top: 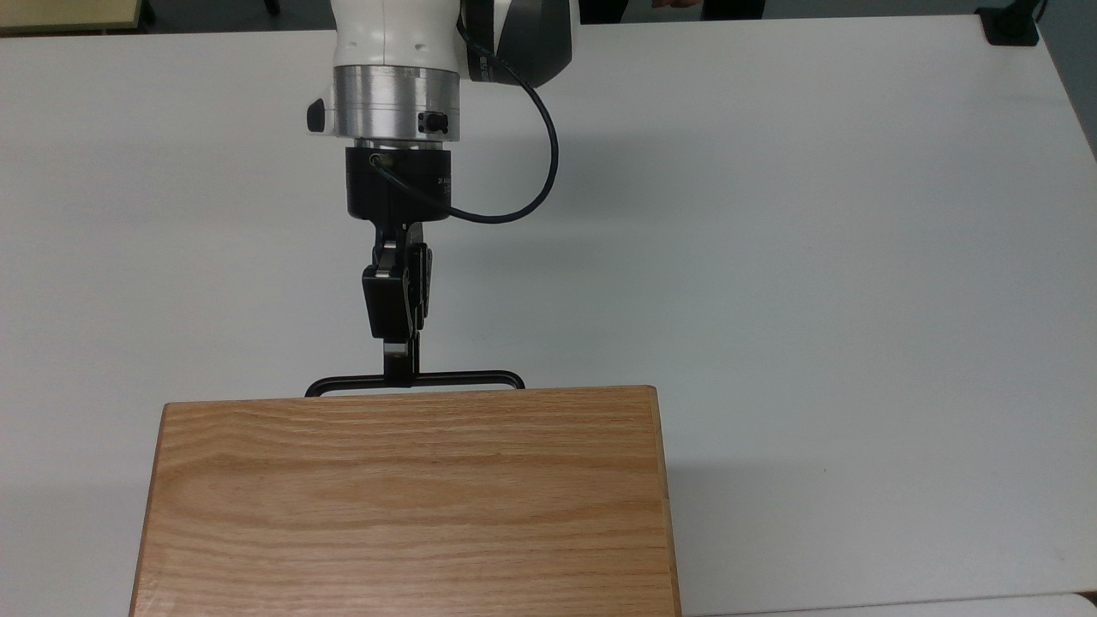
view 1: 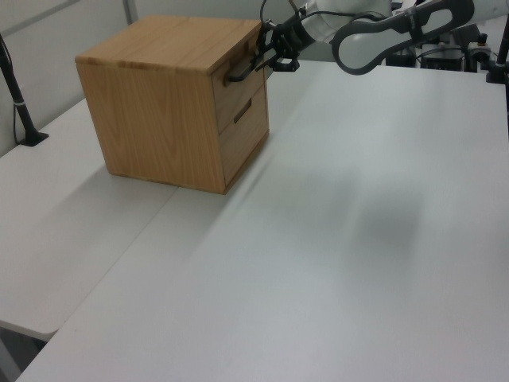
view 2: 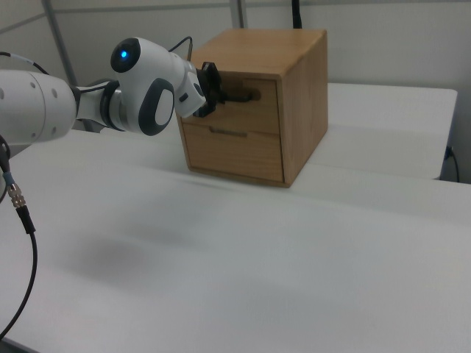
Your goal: Open the drawer by sliding it
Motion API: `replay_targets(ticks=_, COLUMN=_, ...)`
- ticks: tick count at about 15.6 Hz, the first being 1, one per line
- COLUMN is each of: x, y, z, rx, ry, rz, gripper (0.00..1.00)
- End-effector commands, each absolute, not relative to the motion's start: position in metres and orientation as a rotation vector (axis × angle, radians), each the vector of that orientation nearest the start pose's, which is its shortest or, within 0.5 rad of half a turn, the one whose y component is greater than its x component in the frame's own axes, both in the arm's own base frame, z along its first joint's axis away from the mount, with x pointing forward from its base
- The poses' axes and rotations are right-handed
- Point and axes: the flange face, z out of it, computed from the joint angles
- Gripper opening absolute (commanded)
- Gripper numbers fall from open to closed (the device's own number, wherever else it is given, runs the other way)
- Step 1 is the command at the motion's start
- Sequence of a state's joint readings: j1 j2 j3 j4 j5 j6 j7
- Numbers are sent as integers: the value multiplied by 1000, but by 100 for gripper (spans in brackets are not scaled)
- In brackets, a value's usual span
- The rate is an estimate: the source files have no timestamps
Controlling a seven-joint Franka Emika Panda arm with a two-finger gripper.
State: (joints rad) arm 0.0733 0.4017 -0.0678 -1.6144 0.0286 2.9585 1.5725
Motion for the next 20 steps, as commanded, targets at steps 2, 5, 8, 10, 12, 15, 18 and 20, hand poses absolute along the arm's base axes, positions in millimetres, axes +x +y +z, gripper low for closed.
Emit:
replay_targets(ticks=2, x=717, y=17, z=501, rx=-1689, ry=1648, rz=-851, gripper=11)
replay_targets(ticks=5, x=715, y=16, z=499, rx=-1694, ry=1653, rz=-845, gripper=9)
replay_targets(ticks=8, x=701, y=17, z=497, rx=-1705, ry=1669, rz=-825, gripper=9)
replay_targets(ticks=10, x=682, y=17, z=496, rx=-1714, ry=1685, rz=-803, gripper=9)
replay_targets(ticks=12, x=661, y=17, z=497, rx=-1722, ry=1698, rz=-782, gripper=9)
replay_targets(ticks=15, x=638, y=15, z=506, rx=-1718, ry=1705, rz=-773, gripper=9)
replay_targets(ticks=18, x=609, y=12, z=510, rx=-1731, ry=1725, rz=-749, gripper=9)
replay_targets(ticks=20, x=589, y=11, z=514, rx=-1760, ry=1757, rz=-706, gripper=9)
